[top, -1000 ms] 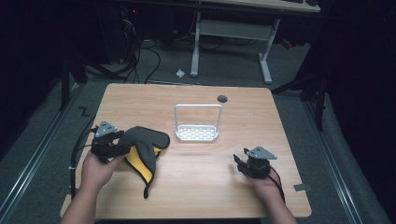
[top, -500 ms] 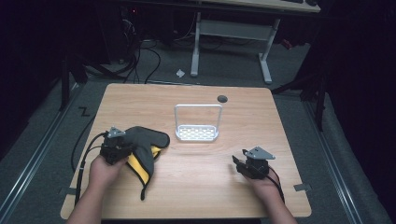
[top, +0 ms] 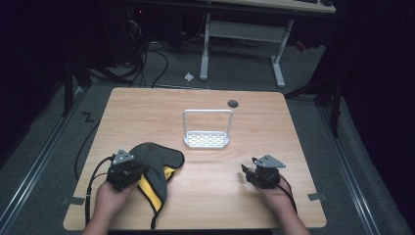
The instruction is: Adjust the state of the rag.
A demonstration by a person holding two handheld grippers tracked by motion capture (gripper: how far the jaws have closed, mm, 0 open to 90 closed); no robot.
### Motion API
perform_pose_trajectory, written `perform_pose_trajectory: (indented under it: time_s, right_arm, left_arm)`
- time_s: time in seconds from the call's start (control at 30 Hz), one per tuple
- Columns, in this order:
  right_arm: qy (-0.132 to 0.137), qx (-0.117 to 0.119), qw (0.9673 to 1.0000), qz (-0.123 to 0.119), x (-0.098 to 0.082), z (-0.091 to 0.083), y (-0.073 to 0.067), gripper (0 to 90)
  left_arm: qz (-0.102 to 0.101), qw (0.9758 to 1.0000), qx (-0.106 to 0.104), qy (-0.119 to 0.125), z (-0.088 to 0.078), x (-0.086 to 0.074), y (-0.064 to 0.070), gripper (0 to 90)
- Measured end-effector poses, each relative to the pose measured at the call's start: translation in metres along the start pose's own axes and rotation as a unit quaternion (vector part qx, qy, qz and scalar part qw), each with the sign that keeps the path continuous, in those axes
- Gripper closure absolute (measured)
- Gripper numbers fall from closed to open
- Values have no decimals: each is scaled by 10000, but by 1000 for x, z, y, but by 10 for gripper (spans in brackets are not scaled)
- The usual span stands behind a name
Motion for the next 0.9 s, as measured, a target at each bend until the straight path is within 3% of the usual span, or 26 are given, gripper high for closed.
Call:
perform_pose_trajectory:
  time_s: [0.23, 0.37, 0.4, 0.5, 0.63, 0.9]
  right_arm:
    - [-19, 31, 10000, -12, 0, 1, -2, 482]
    - [-23, 75, 10000, -48, 0, 2, -5, 482]
    - [-23, 75, 10000, -48, 0, 2, -5, 482]
    - [-6, 103, 9999, -53, 1, 1, -6, 482]
    - [25, 143, 9999, -78, 2, 0, -8, 481]
    - [107, 280, 9993, -223, 7, -4, -21, 477]
  left_arm:
    - [-46, 9997, -219, 37, -3, -6, 21, 750]
    - [57, 9989, -462, 8, 3, -7, 43, 749]
    - [57, 9989, -462, 8, 3, -7, 43, 749]
    - [139, 9974, -712, -8, 13, -6, 63, 746]
    - [164, 9958, -900, -29, 26, -2, 80, 744]
    - [313, 9936, -1082, 81, 45, 1, 103, 744]
Point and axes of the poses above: each handheld gripper's, and its own axes: z roughly forward along the jaws, x roughly out of its top, y roughly to its right, the point moved 3 cm from there along z, roughly forward along the jaws, and after that the axes turned 12 degrees about y, right-handed, at the moved point
